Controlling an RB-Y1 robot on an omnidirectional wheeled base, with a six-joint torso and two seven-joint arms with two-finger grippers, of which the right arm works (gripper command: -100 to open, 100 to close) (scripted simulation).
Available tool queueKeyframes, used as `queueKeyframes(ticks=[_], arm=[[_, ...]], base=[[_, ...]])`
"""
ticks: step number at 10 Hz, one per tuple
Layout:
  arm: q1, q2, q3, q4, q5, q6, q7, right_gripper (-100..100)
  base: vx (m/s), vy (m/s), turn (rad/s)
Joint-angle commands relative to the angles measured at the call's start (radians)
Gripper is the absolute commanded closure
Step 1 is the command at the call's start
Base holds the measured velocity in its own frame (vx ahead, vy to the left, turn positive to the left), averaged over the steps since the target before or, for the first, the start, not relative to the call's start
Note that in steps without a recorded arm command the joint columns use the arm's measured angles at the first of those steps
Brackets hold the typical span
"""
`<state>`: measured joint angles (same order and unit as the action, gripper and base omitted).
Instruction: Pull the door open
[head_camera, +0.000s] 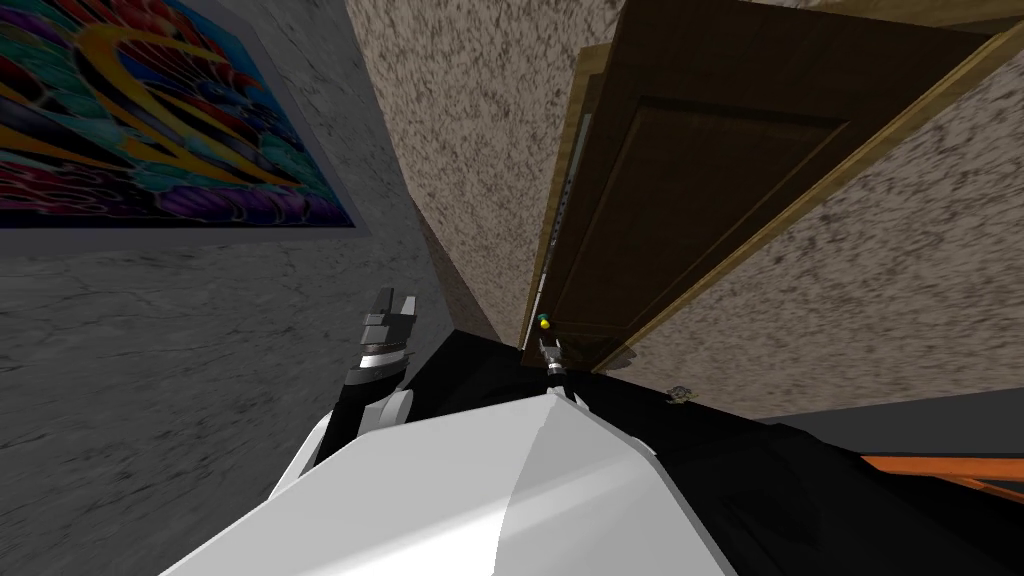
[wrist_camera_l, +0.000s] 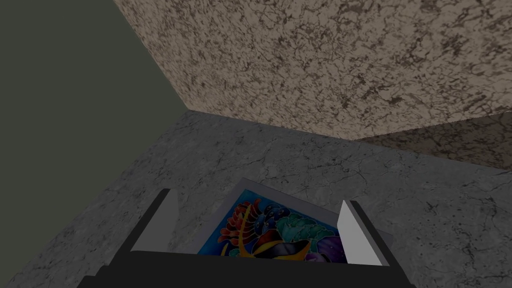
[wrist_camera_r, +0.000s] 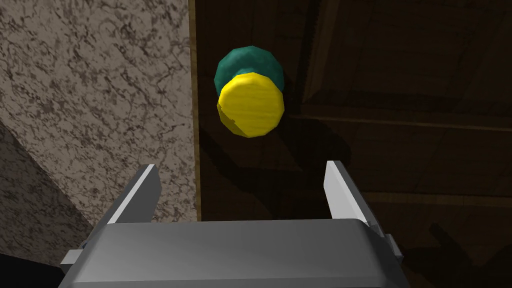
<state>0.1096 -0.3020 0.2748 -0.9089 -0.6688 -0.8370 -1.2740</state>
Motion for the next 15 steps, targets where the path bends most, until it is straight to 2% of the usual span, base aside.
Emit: queueKeyframes(ticks=[1,3,4,5,6,10,11,12,13,15], arm=[[0.0,0.002,0.006,-0.007,-0.012,0.005,-0.034,-100],[-0.001,0.004,0.012,-0.013,-0.025,0.009,-0.068,-100],[-0.001,0.003,0.01,-0.012,-0.021,0.008,-0.054,-100],[0.002,-0.016,-0.002,0.006,-0.03,-0.002,-0.081,-100],[0.003,-0.021,-0.005,0.012,-0.032,-0.005,-0.088,-100],[0.01,-0.066,-0.032,0.053,-0.052,-0.031,-0.142,-100],[0.011,-0.074,-0.037,0.061,-0.055,-0.036,-0.152,-100],[0.014,-0.068,-0.032,0.056,-0.052,-0.035,-0.145,-100],[0.014,-0.068,-0.032,0.056,-0.052,-0.035,-0.145,100],[0.014,-0.068,-0.032,0.056,-0.052,-0.035,-0.145,100]], base=[[-0.047,-0.031,0.021],[-0.048,-0.028,0.021],[-0.021,-0.012,0.004],[0.118,0.001,0.148],[0.179,0.015,0.167],[0.202,-0.003,0.13],[0.174,-0.026,0.093],[0.078,-0.014,0.019],[-0.008,-0.004,-0.032],[-0.026,-0.002,0.007]])
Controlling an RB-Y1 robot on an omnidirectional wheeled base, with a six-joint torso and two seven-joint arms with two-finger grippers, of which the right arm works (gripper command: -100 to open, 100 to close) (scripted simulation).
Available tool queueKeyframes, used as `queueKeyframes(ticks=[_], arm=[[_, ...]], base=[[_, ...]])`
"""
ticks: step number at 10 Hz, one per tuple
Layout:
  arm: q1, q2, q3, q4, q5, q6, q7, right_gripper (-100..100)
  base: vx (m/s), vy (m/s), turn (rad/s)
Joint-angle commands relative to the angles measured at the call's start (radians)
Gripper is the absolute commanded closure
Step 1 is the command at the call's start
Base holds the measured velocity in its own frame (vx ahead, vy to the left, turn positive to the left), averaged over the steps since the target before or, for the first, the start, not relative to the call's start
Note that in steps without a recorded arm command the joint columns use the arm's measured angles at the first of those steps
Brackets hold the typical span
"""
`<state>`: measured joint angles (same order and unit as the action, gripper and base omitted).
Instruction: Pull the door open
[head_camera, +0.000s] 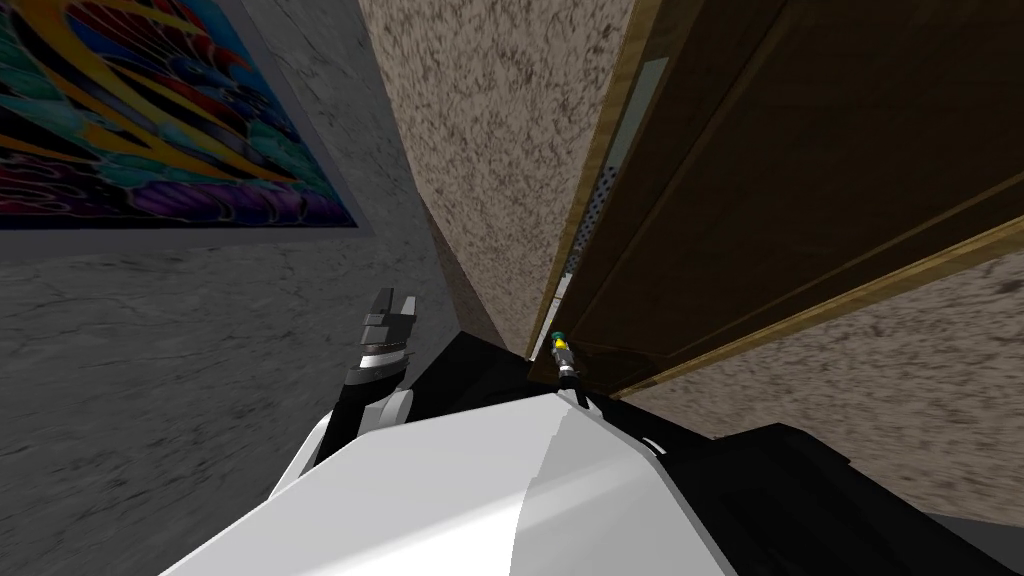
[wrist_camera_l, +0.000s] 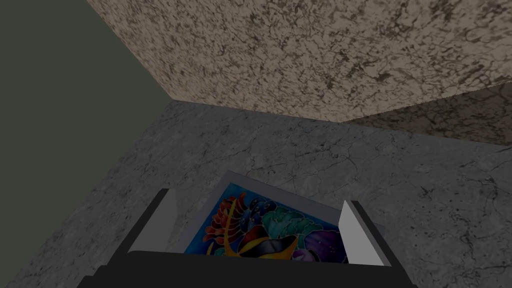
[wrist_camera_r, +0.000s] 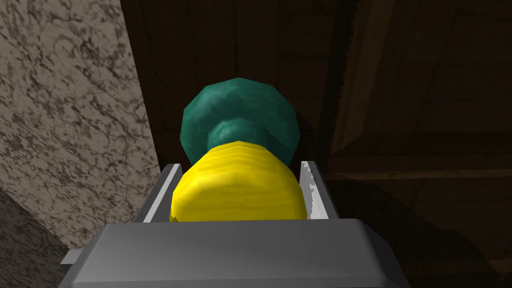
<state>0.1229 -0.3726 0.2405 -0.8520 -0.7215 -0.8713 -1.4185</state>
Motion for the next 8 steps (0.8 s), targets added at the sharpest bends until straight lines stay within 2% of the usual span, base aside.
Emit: queueKeyframes(ticks=[1,3,4,8], arm=[[0.0,0.003,0.002,-0.001,0.001,-0.001,-0.001,100],[0.0,0.003,0.002,-0.001,0.001,-0.001,-0.001,100],[0.011,-0.014,0.019,-0.003,0.007,-0.009,-0.022,100],[0.035,-0.055,0.064,-0.013,0.025,-0.036,-0.079,100]], base=[[-0.015,0.003,0.001],[-0.003,0.001,-0.002],[-0.116,-0.008,0.118],[-0.218,-0.039,0.126]])
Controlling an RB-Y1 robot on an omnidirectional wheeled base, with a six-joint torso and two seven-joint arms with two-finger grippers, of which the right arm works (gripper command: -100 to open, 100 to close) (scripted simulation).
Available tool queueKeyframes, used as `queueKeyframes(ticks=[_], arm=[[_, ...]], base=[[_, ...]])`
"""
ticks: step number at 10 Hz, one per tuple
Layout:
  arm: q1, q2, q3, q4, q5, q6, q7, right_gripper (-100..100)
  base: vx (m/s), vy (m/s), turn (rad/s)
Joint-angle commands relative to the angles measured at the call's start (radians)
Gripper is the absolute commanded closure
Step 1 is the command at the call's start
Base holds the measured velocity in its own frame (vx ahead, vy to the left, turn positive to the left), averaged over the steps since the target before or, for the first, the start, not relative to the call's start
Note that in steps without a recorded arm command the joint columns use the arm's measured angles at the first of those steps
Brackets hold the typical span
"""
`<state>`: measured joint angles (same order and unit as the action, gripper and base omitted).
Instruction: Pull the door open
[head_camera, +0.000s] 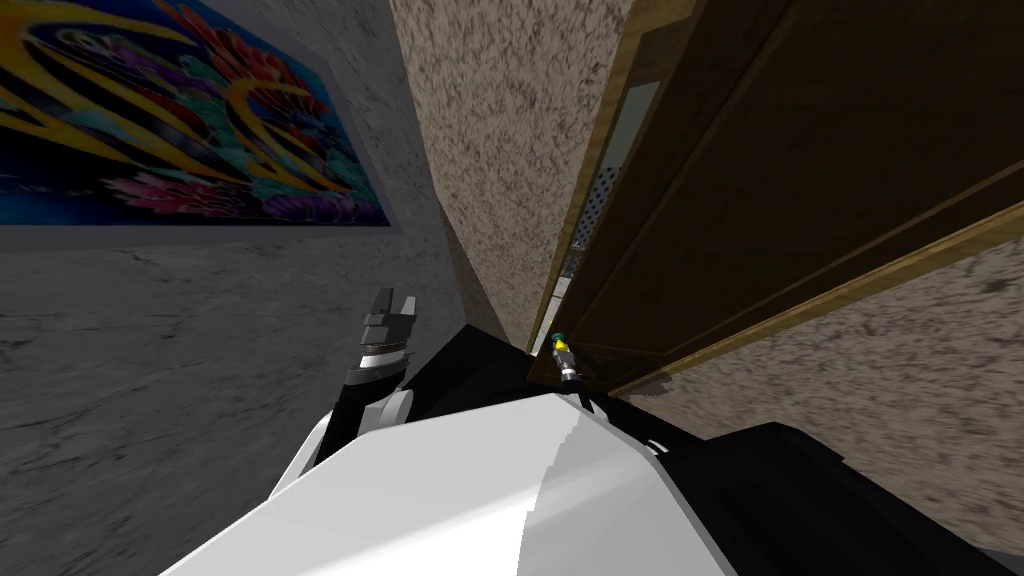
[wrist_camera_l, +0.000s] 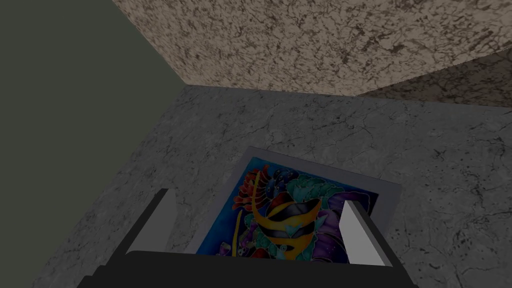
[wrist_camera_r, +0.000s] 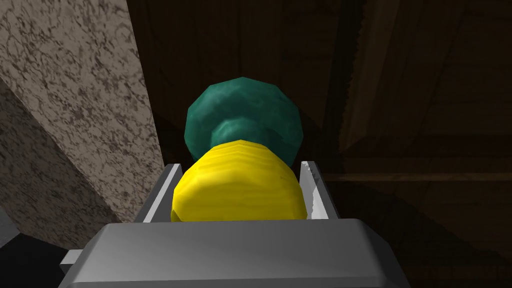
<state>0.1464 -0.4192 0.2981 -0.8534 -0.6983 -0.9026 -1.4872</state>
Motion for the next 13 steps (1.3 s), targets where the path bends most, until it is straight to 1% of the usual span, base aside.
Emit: queueKeyframes(ticks=[1,4,5,6,7,10,12,13], arm=[[0.022,-0.024,0.025,-0.016,0.01,-0.016,-0.033,100],[0.041,-0.056,0.061,-0.024,0.024,-0.037,-0.078,100],[0.037,-0.048,0.055,-0.019,0.021,-0.029,-0.067,100],[0.051,-0.066,0.078,-0.016,0.032,-0.052,-0.093,100],[0.054,-0.07,0.082,-0.015,0.034,-0.058,-0.098,100],[0.078,-0.107,0.121,-0.012,0.053,-0.107,-0.145,100],[0.09,-0.127,0.142,-0.01,0.064,-0.133,-0.169,100],[0.088,-0.118,0.137,-0.013,0.061,-0.117,-0.157,100]], base=[[-0.235,-0.018,0.148],[-0.225,-0.035,0.119],[-0.097,-0.006,0.021],[-0.181,-0.073,0.162],[-0.255,-0.045,0.163],[-0.242,-0.029,0.131],[-0.244,-0.064,0.125],[-0.111,-0.027,0.035]])
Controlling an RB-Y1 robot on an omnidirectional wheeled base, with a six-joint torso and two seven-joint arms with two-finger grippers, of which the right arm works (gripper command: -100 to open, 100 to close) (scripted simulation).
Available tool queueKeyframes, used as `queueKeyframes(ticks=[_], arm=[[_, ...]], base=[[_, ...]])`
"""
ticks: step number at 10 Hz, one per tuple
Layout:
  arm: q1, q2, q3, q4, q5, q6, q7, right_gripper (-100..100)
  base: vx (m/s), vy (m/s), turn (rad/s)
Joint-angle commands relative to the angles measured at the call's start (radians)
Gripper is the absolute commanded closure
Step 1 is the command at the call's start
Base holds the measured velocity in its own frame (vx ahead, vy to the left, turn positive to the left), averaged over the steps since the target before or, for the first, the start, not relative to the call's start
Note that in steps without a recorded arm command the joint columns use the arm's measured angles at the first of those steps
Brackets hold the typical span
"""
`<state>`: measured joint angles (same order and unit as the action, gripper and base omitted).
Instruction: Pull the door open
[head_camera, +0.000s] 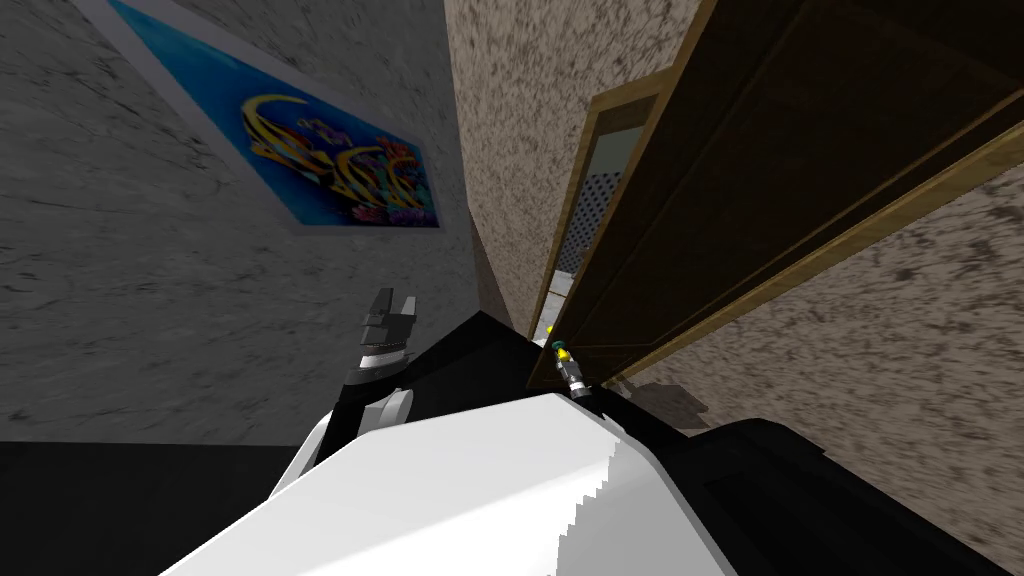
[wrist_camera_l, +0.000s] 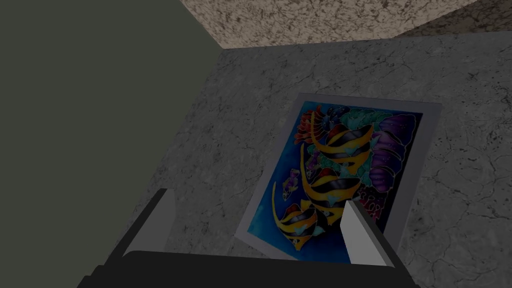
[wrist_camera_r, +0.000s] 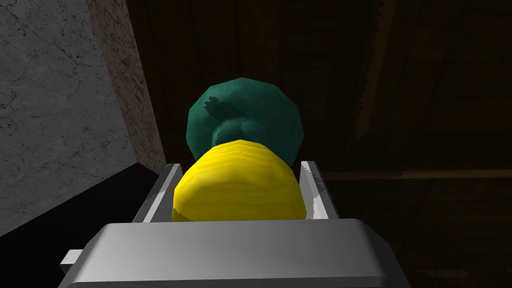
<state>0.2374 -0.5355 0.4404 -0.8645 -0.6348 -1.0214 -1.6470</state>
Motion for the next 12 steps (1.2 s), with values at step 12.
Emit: queueKeyframes(ticks=[12], arm=[[0.028,-0.059,0.06,0.059,0.042,-0.118,-0.092,100]], base=[[-0.204,-0.043,0.139]])
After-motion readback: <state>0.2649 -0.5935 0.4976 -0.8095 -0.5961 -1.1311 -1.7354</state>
